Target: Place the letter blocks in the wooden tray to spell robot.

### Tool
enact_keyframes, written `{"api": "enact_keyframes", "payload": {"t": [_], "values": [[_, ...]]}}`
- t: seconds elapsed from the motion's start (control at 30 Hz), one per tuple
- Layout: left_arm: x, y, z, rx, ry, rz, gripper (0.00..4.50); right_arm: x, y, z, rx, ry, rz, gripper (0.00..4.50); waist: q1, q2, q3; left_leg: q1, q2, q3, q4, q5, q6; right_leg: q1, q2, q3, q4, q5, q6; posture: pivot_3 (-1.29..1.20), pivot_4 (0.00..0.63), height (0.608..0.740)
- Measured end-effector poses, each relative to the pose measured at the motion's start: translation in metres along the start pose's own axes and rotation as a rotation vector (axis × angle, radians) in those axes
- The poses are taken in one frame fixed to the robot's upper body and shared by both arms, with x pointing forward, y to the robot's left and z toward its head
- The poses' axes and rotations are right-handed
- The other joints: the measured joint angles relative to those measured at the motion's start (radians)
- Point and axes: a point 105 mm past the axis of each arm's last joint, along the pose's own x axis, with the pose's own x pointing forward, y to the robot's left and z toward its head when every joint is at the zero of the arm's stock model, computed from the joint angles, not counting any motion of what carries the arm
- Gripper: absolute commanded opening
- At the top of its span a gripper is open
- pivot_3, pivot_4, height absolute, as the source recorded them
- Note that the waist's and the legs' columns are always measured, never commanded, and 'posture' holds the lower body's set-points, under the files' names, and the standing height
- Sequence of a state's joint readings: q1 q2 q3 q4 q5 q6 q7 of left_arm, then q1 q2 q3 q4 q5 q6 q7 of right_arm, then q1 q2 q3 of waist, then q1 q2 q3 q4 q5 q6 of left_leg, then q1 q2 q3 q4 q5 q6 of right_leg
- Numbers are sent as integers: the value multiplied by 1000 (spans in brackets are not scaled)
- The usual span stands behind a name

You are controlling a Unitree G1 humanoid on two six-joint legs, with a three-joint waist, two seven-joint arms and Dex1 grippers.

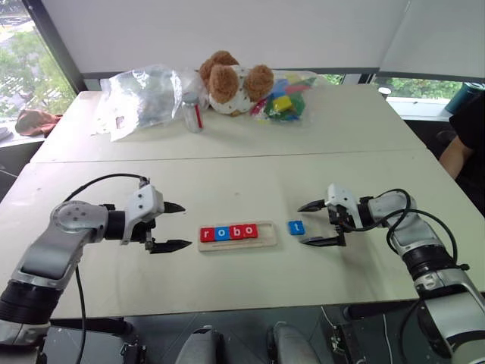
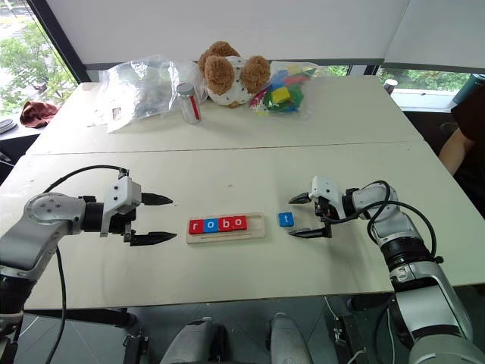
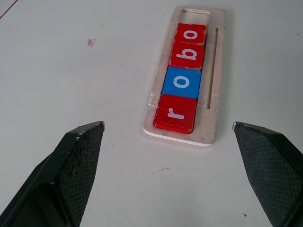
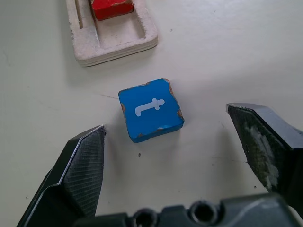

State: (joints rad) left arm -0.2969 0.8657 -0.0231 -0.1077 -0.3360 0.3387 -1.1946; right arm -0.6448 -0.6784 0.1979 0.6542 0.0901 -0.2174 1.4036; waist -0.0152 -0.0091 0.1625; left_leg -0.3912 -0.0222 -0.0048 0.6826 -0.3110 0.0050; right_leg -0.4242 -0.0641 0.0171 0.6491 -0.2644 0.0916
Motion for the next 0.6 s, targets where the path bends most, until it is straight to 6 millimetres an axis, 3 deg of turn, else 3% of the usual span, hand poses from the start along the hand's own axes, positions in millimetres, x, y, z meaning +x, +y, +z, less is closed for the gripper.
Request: {"api": "enact_keyframes", "payload": {"t": [0.17, 0.33, 0.6], "values": [[1, 2, 2, 6, -3, 2, 4500, 4, 2, 1, -2, -15, 18, 1148, 0, 0, 0, 0, 0, 0, 0, 0, 0, 0, 0, 0, 0, 0, 0, 0, 150, 740], [1, 4, -2, 3, 13, 7, 4500, 7, -1, 9, 27, -32, 9, 1084, -3, 0, 0, 0, 0, 0, -1, 0, 0, -1, 0, 0, 1, 0, 0, 0, 150, 740], [2, 5, -4, 6, 17, 9, 4500, 19, 4, 56, -7, -52, 57, 1084, 5, 1, 0, -1, 0, 0, -1, 0, 0, -2, 0, 0, 0, 0, 0, 0, 150, 740]]}}
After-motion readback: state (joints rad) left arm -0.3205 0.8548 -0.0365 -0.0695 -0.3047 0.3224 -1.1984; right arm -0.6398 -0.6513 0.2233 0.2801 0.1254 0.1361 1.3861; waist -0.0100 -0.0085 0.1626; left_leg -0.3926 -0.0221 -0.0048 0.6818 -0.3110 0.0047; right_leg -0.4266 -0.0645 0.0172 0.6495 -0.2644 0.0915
